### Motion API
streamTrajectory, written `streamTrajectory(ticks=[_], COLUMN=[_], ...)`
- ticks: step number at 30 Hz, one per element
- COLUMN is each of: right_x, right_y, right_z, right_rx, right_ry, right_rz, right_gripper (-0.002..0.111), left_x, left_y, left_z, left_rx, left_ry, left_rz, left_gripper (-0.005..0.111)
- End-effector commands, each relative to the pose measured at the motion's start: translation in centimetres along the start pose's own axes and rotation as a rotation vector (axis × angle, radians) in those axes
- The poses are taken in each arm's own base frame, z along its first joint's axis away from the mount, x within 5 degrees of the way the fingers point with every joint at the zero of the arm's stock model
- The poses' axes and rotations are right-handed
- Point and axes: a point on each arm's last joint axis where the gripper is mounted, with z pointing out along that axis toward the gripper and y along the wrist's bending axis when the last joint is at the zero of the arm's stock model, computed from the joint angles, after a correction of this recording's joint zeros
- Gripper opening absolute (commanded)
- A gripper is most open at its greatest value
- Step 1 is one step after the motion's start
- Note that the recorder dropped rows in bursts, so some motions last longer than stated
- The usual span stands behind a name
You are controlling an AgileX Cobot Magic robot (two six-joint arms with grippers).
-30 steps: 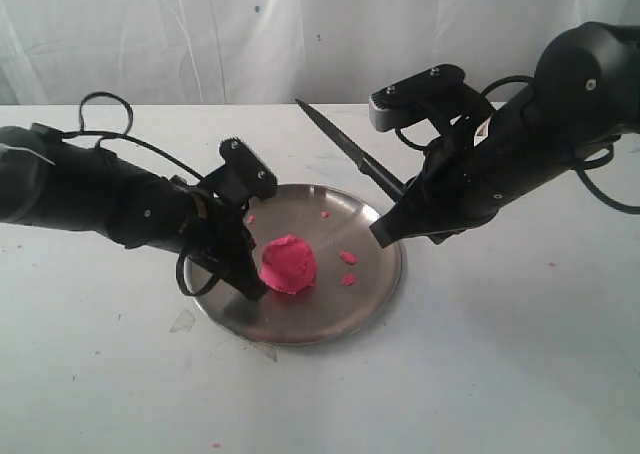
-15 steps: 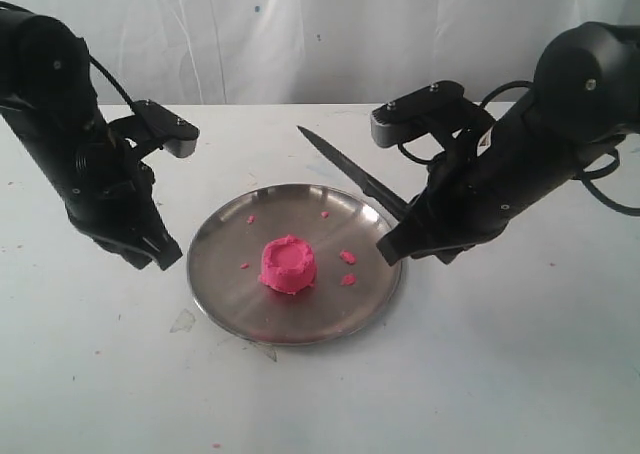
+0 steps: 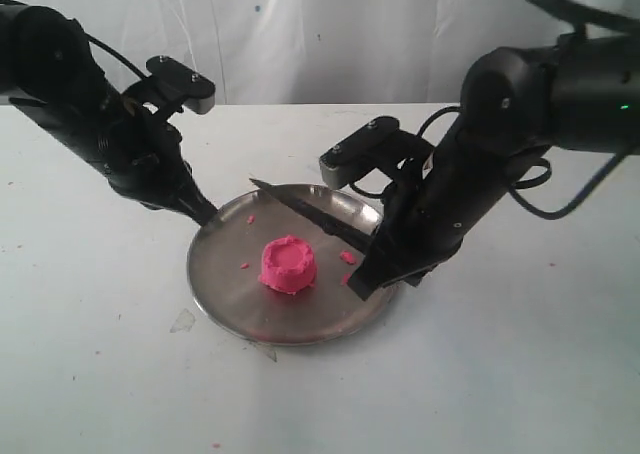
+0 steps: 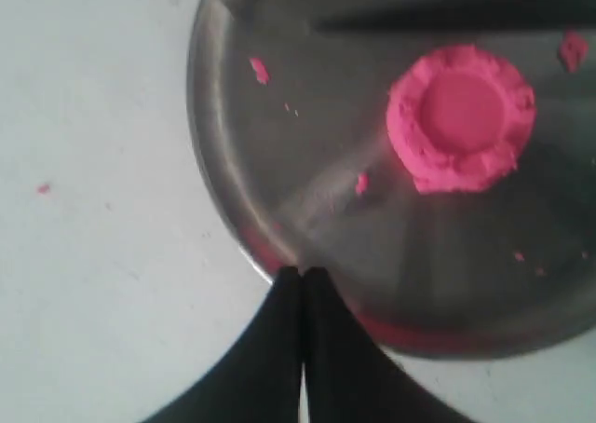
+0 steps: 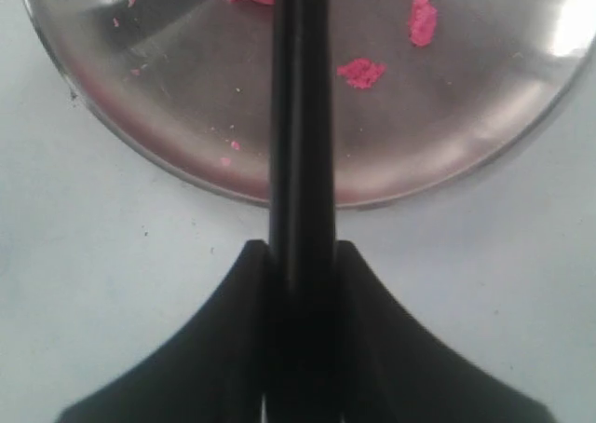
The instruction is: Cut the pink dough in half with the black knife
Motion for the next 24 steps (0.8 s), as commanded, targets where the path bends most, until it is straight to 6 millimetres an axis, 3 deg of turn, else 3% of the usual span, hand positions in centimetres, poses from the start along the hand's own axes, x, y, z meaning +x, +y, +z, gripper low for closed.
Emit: streamTrajectory(ticks=[1, 6, 13, 21, 24], right_x=[-0.2, -0.3, -0.3, 0.1, 0.2], right_y=[-0.1, -0.1, 0.0, -0.3, -0.3], right_z=[2.5, 2.6, 2.7, 3.8, 4.2], right_rx=[-0.037, -0.041, -0.040, -0.030, -0.038], right_ry=[0.056, 0.040, 0.040, 0.089, 0.103], right_rz=[-0.004, 0.010, -0.034, -0.093, -0.103], right_gripper=[0.000, 0.000, 0.000, 0.000, 0.000], left_x=[-1.3, -1.0, -1.8, -1.9, -1.5], left_y=[0.3, -0.6, -2.7, -2.6, -2.5], left_z=[-0.4, 3.0, 2.7, 3.0, 3.9], left_rx=[-0.044, 0.083, 0.314, 0.303, 0.289], left_ry=[-0.133, -0.105, -0.204, -0.208, -0.195], left_rz=[-0.007, 0.002, 0.087, 0.083, 0.102], left_gripper=[0.000, 0.000, 0.000, 0.000, 0.000])
